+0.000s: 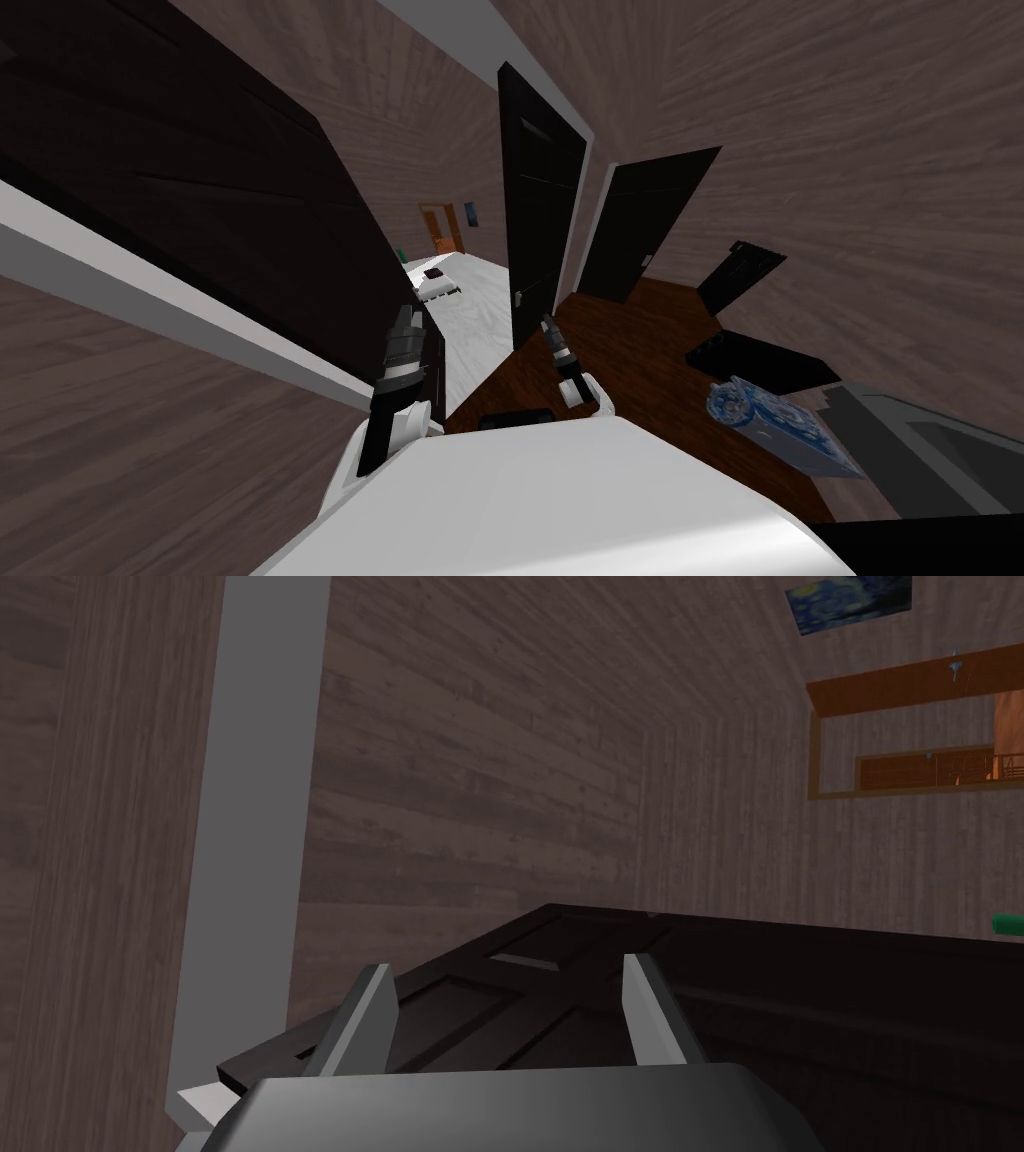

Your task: Push the door open

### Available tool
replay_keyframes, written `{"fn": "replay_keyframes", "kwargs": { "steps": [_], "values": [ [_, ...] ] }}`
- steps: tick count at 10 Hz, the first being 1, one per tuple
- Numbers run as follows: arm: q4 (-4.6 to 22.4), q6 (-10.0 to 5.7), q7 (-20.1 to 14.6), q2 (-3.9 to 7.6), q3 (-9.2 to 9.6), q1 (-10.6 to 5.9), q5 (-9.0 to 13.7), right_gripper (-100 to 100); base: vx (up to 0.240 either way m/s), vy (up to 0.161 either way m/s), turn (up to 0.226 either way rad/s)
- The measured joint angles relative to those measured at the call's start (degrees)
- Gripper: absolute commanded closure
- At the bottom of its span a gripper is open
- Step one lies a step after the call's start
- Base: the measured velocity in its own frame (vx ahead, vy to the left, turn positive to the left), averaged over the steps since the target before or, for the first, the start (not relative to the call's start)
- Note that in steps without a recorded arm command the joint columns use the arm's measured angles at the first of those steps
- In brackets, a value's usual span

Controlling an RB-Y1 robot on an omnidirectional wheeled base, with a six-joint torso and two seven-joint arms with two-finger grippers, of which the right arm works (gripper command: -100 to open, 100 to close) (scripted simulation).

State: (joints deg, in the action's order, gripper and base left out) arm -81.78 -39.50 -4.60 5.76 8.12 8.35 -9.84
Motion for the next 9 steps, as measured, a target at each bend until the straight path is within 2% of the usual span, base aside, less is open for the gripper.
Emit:
{"fn": "replay_keyframes", "kwargs": {
  "steps": [9],
  "values": [
    [13.17, -2.84, -3.17, -0.11, 1.03, -5.30, -2.44, -100, 0.087, -0.074, 0.049]
  ]
}}
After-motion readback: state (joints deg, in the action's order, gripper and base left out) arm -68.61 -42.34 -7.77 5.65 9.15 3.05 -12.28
